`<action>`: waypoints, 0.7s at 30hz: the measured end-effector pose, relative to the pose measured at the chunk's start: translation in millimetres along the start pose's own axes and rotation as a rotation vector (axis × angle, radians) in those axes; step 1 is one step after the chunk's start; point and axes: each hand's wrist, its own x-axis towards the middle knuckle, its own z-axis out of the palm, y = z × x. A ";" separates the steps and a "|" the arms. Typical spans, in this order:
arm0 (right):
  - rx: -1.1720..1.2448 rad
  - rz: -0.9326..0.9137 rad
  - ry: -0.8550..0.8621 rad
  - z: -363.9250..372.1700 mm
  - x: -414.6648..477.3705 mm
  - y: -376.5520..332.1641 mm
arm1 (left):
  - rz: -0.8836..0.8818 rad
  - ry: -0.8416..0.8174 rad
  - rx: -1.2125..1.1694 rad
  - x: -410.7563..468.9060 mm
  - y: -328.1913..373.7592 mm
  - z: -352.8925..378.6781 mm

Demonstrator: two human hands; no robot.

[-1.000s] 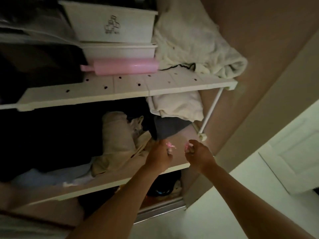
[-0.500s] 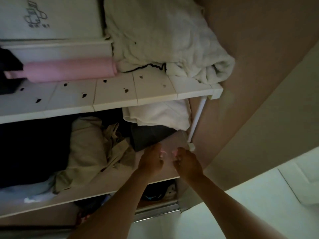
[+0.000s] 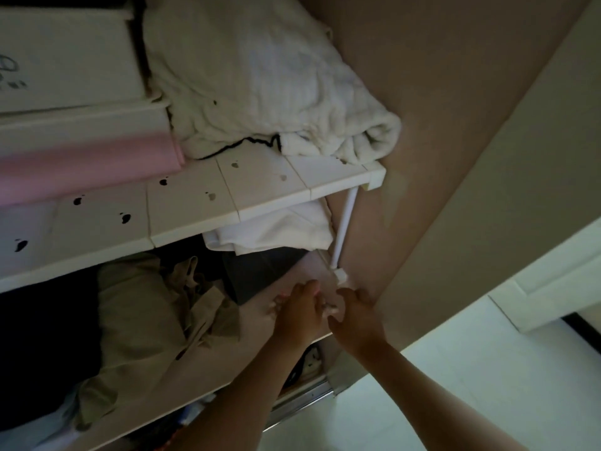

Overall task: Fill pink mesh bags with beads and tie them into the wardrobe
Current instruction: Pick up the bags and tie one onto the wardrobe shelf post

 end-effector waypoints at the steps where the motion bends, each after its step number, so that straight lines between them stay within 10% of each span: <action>1: 0.030 0.026 -0.008 3.3 -3.5 1.2 | -0.007 -0.004 -0.020 1.2 0.8 3.0; 18: 0.191 0.050 0.222 29.1 -1.0 16.1 | -0.201 -0.131 -0.454 27.9 38.8 15.2; 21: 0.165 0.056 0.047 29.5 7.1 16.4 | -0.301 -0.255 -0.614 35.0 42.6 8.6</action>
